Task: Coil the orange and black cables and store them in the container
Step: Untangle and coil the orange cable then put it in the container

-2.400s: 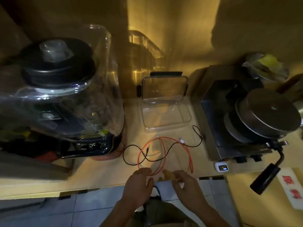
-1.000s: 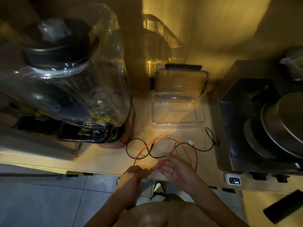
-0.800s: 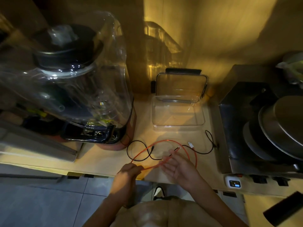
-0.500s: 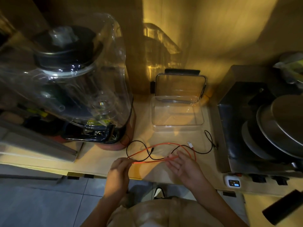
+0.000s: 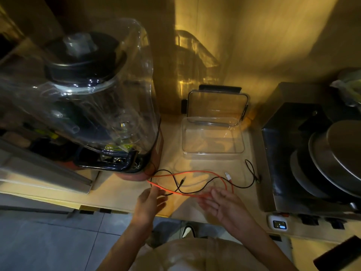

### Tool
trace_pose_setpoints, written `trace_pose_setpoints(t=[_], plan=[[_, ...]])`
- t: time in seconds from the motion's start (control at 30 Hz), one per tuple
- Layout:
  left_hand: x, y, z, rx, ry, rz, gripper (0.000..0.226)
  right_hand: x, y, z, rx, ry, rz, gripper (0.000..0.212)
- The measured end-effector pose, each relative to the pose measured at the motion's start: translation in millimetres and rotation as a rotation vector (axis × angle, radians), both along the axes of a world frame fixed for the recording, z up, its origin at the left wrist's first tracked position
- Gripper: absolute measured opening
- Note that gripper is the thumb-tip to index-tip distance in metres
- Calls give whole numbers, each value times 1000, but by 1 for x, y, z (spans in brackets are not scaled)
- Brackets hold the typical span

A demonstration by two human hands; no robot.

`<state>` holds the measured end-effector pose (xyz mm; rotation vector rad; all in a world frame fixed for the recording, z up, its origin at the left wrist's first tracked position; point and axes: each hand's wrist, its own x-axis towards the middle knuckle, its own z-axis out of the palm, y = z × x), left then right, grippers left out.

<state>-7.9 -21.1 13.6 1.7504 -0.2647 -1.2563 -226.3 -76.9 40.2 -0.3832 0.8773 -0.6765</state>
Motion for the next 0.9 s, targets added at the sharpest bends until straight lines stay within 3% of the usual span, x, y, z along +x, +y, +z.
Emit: trace_pose_setpoints(t=[0.07,0.17,0.37,0.53,0.6,0.77,0.83,0.9], plan=[[-9,-4,16,-78,168,38,28,3,5,2,-43,43,50,28],[-20,-7,35,-203,224,25,27,7,11,3,-139,188,115,26],[-42,-10,51,-277,223,-145,32,14,13,-2,-325,375,247,14],[-47,-12,54,-320,247,-227,32,11,10,-3,-449,385,401,19],[-45,-13,55,-355,295,-238,31,11,9,-4,-490,457,340,21],[-41,-19,60,-371,275,-267,38,-4,-3,-13,-694,1015,-154,20],[-40,-19,61,-379,274,-262,40,-13,-12,-25,-655,1147,-114,20],[-40,-19,60,-383,263,-258,41,-18,-19,-36,-535,1146,13,31]])
